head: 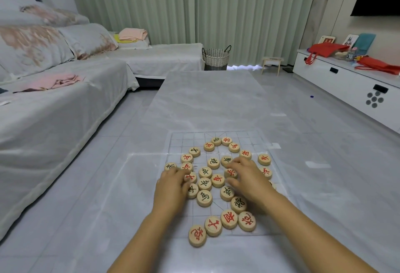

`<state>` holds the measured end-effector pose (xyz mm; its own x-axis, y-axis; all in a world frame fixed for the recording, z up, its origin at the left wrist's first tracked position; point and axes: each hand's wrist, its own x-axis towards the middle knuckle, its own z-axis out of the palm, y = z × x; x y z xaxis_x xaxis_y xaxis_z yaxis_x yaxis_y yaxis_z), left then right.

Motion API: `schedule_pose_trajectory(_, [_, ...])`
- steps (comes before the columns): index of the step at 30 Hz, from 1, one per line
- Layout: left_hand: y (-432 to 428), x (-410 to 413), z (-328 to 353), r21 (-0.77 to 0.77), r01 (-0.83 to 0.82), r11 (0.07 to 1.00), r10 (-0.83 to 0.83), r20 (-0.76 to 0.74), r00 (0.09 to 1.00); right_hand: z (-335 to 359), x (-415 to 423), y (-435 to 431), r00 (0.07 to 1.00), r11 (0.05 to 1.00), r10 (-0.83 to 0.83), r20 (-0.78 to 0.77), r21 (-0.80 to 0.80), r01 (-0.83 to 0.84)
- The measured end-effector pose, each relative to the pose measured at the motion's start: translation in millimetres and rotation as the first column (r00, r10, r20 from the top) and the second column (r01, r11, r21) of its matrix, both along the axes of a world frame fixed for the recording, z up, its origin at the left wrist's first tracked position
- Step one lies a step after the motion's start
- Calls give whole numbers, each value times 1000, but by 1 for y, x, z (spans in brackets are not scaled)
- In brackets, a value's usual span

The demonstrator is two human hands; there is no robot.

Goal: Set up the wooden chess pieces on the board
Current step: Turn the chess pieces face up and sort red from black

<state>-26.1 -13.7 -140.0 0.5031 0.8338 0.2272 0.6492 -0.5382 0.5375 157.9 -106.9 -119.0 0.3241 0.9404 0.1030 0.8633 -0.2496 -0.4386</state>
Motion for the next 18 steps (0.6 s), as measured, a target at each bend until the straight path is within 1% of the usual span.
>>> schedule_pose_trajectory(2, [17,8,0,28,74,997,-69,-148,987,2,-1,15,1000,995,8,-1,-103,-8])
schedule_pose_trajectory(4, [30,14,3,7,153,988,-144,-296,944,4,-3,26,1000,983,3,0,-183,-3])
schedule_pose_trajectory(5, [34,15,5,-16,179,984,-174,-335,926,5,-5,29,1000,977,13,20,-211,-9])
schedule_pose_trajectory(7, [38,14,8,-46,221,974,-222,-356,908,4,-8,35,996,969,52,78,-244,-31])
schedule_pose_trajectory(10, [39,2,3,-36,238,971,-238,-295,925,2,-9,38,993,967,48,110,-254,-19])
schedule_pose_trajectory(14, [38,-24,-6,-19,201,979,-201,-168,965,4,8,36,992,961,-46,120,-266,77])
schedule_pose_trajectory(18, [32,-45,-8,-107,175,979,-178,-26,984,3,18,32,990,955,-92,109,-271,118])
